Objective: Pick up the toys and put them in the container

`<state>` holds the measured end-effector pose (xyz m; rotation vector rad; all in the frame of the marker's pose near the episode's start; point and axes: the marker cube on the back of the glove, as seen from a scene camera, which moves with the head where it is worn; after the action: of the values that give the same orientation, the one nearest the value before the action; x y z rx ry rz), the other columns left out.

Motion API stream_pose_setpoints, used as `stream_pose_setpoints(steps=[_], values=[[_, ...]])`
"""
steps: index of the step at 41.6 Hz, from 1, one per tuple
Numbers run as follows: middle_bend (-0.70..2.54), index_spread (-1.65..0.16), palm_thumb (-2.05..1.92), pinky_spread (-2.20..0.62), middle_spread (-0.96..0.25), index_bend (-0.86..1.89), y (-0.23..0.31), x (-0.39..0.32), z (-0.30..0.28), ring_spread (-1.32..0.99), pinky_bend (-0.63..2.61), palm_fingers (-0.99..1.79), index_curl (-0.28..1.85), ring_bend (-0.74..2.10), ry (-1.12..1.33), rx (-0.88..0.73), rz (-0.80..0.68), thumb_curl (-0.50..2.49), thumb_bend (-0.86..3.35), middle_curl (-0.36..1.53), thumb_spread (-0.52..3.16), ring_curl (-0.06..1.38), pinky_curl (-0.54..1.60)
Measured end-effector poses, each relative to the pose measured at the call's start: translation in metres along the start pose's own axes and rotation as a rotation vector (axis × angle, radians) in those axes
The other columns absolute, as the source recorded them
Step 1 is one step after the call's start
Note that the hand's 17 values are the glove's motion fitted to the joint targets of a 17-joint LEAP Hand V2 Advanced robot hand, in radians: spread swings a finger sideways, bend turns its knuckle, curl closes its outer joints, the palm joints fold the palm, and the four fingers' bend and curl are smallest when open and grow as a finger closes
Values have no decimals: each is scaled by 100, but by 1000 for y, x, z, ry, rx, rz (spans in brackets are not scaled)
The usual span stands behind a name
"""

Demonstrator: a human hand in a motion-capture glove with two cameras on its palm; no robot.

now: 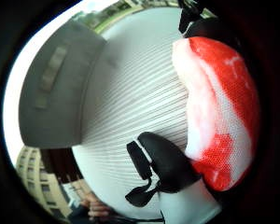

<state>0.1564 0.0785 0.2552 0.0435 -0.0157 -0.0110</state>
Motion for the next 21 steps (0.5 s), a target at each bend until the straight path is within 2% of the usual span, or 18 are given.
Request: stream_pose_setpoints(steps=[1,2,5,10,12,21], values=[[28,-29,44,-37,-25,14,-4,0,-4,-44,99,117,28,88,-1,9,2,29,21,34,127,41,42],[29,-29,46,-38,-26,14,-7,0,-8,-44,99,117,28,91,-3,8,6,30,21,34,127,43,43],[58,-25,72,-41,-28,30,-15,0,-24,-40,80,148,36,104,-17,-33,21,40,33,45,109,50,42],[82,-19,79,-43,-28,52,-30,-5,-94,-37,73,144,44,105,-66,-70,68,47,34,53,95,53,42],[75,-22,64,-44,-30,48,-35,-12,-122,-39,85,127,45,109,-72,-43,101,46,23,53,89,55,45],[78,-26,59,-44,-35,44,-87,-59,-226,-39,98,118,50,118,-71,120,37,54,17,57,79,57,49]])
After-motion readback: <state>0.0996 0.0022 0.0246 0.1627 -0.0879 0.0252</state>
